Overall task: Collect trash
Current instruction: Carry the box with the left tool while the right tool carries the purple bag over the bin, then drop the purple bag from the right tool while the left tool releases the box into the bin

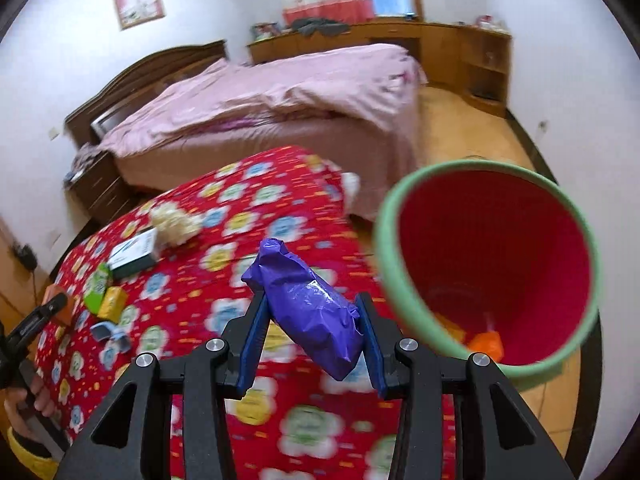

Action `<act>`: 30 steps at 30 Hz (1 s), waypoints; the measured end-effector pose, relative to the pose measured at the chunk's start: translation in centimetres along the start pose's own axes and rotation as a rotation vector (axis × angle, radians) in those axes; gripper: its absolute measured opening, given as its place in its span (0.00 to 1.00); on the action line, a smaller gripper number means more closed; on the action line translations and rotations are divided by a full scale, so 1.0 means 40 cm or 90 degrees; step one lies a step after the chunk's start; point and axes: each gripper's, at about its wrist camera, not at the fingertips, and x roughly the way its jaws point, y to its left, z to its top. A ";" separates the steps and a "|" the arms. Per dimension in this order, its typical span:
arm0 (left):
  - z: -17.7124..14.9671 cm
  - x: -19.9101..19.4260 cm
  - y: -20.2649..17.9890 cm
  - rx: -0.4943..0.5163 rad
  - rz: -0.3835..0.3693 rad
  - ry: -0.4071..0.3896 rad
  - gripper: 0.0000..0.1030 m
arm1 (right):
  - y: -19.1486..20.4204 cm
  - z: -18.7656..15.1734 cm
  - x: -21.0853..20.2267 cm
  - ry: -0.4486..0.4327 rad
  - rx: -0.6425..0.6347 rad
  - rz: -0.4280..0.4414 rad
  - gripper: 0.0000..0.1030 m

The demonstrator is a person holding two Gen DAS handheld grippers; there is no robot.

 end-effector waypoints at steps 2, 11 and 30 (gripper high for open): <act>0.002 -0.010 -0.015 0.012 -0.002 0.001 0.53 | -0.051 0.000 -0.013 -0.003 0.025 -0.016 0.44; 0.021 -0.075 -0.103 0.036 -0.054 0.007 0.53 | -0.237 -0.010 -0.052 -0.025 0.134 -0.056 0.44; -0.024 -0.133 -0.555 0.184 -0.195 0.055 0.53 | -0.430 -0.048 -0.046 -0.027 0.242 -0.035 0.45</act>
